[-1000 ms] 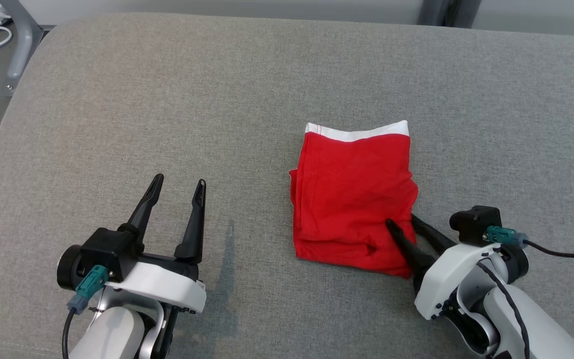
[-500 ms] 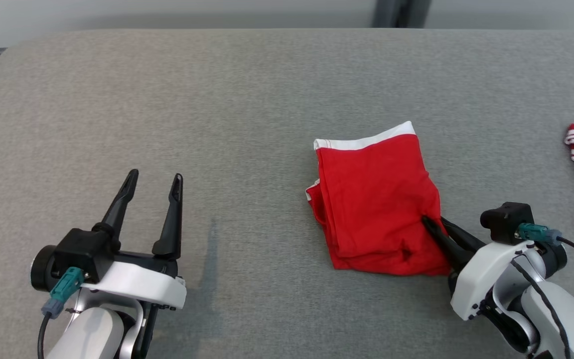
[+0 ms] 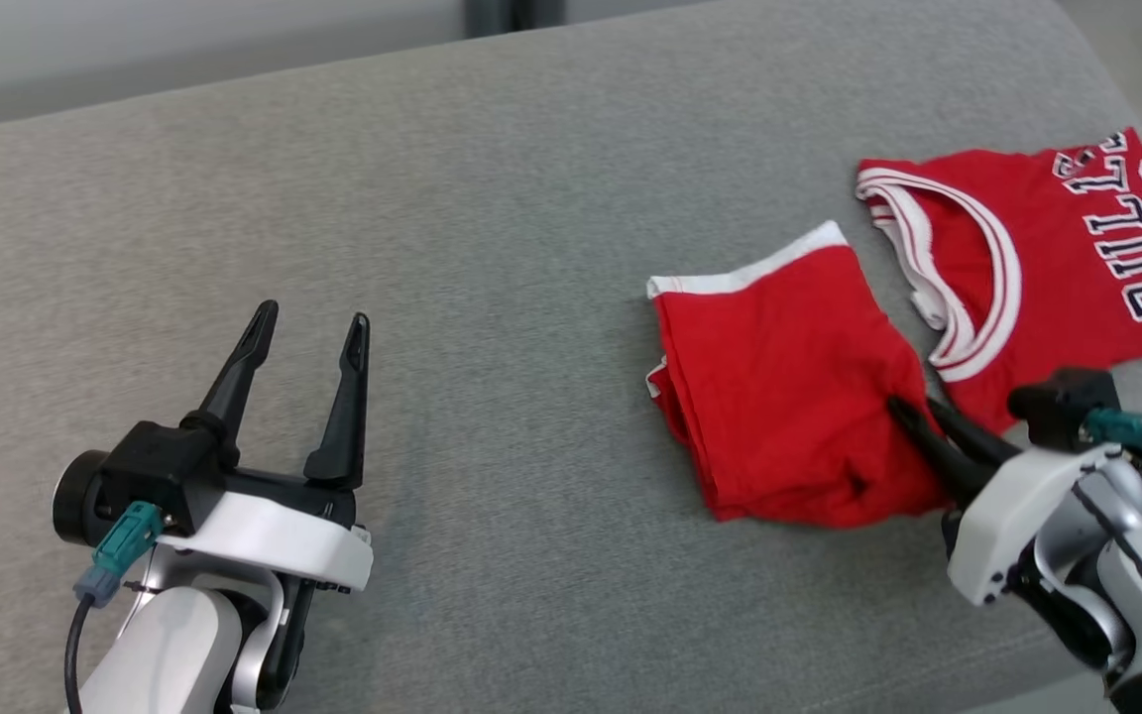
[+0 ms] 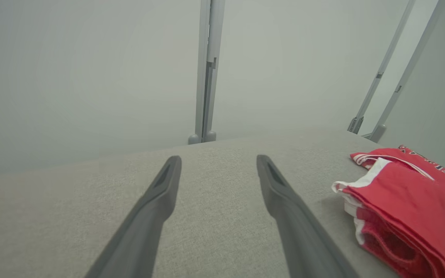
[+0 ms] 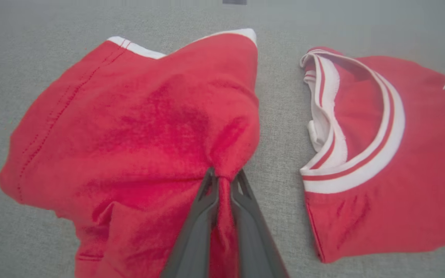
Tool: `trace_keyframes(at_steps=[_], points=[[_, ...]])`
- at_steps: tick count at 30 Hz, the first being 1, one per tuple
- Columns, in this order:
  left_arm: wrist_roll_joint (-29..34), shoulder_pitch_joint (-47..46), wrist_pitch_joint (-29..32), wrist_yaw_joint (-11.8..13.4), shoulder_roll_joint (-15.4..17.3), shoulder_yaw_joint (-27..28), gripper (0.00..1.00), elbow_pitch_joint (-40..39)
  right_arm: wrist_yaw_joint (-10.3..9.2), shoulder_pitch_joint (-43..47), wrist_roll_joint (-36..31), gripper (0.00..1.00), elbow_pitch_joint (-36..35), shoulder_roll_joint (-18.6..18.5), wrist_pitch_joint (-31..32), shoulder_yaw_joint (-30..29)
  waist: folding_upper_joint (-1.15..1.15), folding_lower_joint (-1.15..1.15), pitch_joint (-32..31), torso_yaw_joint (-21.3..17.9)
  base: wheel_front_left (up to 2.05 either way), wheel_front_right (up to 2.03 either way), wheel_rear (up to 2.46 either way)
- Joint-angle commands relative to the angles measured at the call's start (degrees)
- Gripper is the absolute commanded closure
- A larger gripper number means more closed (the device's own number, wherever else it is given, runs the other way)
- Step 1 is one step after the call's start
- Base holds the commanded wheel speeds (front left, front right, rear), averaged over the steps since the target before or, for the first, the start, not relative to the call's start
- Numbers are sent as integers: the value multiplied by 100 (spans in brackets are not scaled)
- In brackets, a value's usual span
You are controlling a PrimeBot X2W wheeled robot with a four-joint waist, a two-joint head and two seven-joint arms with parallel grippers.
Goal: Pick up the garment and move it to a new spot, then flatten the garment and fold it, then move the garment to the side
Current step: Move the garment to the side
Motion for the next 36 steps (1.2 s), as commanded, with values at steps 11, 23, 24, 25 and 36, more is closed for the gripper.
trace_keyframes(at_steps=[11,23,24,25,36], points=[[61,-262,98,-85,124,-64,0,2,-3,-1406,385,100,602,-265,89,188,0,0,381,-261,0,0,0],[111,-291,160,-5,255,-45,0,-160,-3,-1894,884,100,1932,-1086,-304,-195,0,0,618,-201,0,0,0],[116,-315,177,-8,268,-47,0,-173,-3,-1941,834,100,2037,-1104,-355,-143,0,0,641,-197,0,0,0],[119,-331,184,-7,279,-45,0,-187,-2,-2003,839,97,2130,-1052,-422,-97,0,0,656,-198,0,0,0],[-11,-229,159,-3,245,-52,0,-111,-2,-2099,895,0,3187,-610,-1528,-132,0,0,390,-208,0,0,0]])
